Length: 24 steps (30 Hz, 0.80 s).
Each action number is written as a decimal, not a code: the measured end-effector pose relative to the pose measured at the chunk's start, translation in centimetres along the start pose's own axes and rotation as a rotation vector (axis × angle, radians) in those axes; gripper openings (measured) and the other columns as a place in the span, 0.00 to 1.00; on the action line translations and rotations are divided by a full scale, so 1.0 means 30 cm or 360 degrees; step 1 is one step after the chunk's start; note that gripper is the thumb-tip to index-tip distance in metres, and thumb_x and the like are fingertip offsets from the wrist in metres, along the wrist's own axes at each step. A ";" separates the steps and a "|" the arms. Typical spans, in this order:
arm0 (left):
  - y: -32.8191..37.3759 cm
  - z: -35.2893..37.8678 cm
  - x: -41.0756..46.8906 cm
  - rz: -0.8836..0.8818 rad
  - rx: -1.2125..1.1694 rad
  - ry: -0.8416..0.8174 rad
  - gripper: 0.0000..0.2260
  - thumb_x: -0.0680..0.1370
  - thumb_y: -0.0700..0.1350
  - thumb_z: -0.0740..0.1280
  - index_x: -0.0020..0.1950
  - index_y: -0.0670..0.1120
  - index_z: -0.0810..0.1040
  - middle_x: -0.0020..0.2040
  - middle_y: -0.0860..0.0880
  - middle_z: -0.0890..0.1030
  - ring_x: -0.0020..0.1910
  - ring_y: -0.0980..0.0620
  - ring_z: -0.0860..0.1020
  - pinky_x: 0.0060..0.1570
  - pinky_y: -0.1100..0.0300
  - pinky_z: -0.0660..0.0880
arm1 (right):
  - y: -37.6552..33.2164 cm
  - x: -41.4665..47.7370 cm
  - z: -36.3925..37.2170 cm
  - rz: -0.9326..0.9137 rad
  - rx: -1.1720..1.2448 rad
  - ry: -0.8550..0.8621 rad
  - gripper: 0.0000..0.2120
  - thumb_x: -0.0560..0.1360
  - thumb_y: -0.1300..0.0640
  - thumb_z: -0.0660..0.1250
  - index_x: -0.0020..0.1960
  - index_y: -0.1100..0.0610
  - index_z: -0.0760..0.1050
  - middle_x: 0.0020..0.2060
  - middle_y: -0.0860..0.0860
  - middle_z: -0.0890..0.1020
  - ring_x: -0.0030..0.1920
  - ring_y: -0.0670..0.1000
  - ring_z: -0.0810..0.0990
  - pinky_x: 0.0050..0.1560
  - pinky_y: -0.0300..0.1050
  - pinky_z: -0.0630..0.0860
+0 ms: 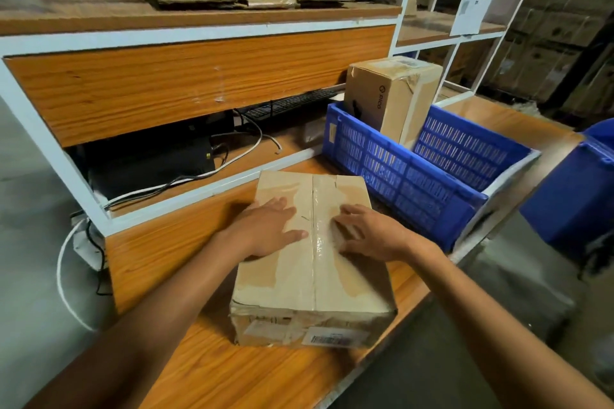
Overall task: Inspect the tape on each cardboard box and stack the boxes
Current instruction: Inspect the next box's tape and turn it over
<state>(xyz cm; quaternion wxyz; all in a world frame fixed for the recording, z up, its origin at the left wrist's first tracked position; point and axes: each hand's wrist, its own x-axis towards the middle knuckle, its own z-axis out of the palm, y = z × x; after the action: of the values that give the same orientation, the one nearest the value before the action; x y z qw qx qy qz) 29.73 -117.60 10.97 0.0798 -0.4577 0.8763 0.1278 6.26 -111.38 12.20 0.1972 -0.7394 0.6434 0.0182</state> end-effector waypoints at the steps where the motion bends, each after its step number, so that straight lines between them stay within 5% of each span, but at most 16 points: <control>1: -0.003 0.020 -0.017 0.0026 -0.0040 -0.0010 0.35 0.80 0.67 0.54 0.82 0.53 0.50 0.82 0.51 0.44 0.81 0.52 0.44 0.79 0.47 0.46 | -0.006 -0.025 0.024 0.0014 0.0049 0.0018 0.32 0.79 0.39 0.64 0.79 0.48 0.61 0.80 0.50 0.57 0.79 0.52 0.56 0.76 0.50 0.57; 7: -0.008 0.068 -0.034 0.0073 -0.0032 -0.0106 0.48 0.73 0.74 0.60 0.82 0.53 0.40 0.80 0.52 0.33 0.79 0.53 0.33 0.77 0.51 0.35 | -0.011 -0.042 0.197 0.0125 -0.0176 0.0171 0.42 0.74 0.26 0.40 0.82 0.45 0.45 0.82 0.49 0.42 0.81 0.52 0.38 0.79 0.61 0.51; 12: -0.045 0.011 -0.074 0.0190 -0.0216 -0.0298 0.46 0.73 0.67 0.69 0.81 0.60 0.42 0.80 0.53 0.33 0.78 0.54 0.31 0.75 0.53 0.34 | -0.015 -0.072 0.129 0.0050 0.0064 -0.0029 0.43 0.76 0.29 0.56 0.82 0.46 0.45 0.81 0.49 0.40 0.80 0.52 0.36 0.80 0.57 0.45; 18: -0.057 0.031 -0.058 0.0204 -0.0123 -0.0419 0.43 0.74 0.66 0.68 0.79 0.66 0.44 0.78 0.53 0.28 0.76 0.51 0.27 0.73 0.50 0.29 | -0.063 -0.103 0.222 0.0071 -0.0237 0.0148 0.48 0.67 0.22 0.36 0.82 0.43 0.40 0.80 0.51 0.36 0.79 0.55 0.32 0.79 0.64 0.43; 21: -0.068 0.052 -0.046 0.0068 -0.0227 -0.0301 0.48 0.70 0.68 0.70 0.80 0.64 0.44 0.79 0.53 0.30 0.77 0.50 0.28 0.75 0.46 0.32 | -0.057 -0.103 0.211 0.0084 -0.0112 0.0183 0.44 0.71 0.23 0.44 0.82 0.42 0.43 0.81 0.52 0.37 0.80 0.55 0.34 0.79 0.62 0.44; 24: -0.058 0.066 -0.023 -0.0213 -0.0579 0.0103 0.46 0.74 0.66 0.68 0.82 0.56 0.43 0.81 0.50 0.34 0.79 0.47 0.34 0.77 0.42 0.41 | -0.038 -0.084 0.186 0.0195 0.0276 0.0361 0.40 0.77 0.31 0.60 0.82 0.44 0.49 0.81 0.52 0.40 0.80 0.56 0.36 0.78 0.59 0.46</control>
<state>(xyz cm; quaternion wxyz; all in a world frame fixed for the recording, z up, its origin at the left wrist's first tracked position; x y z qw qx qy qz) 31.61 -117.45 9.00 -0.0240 -0.5257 0.8084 0.2638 8.19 -107.14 8.06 0.1849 -0.6762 0.7048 -0.1091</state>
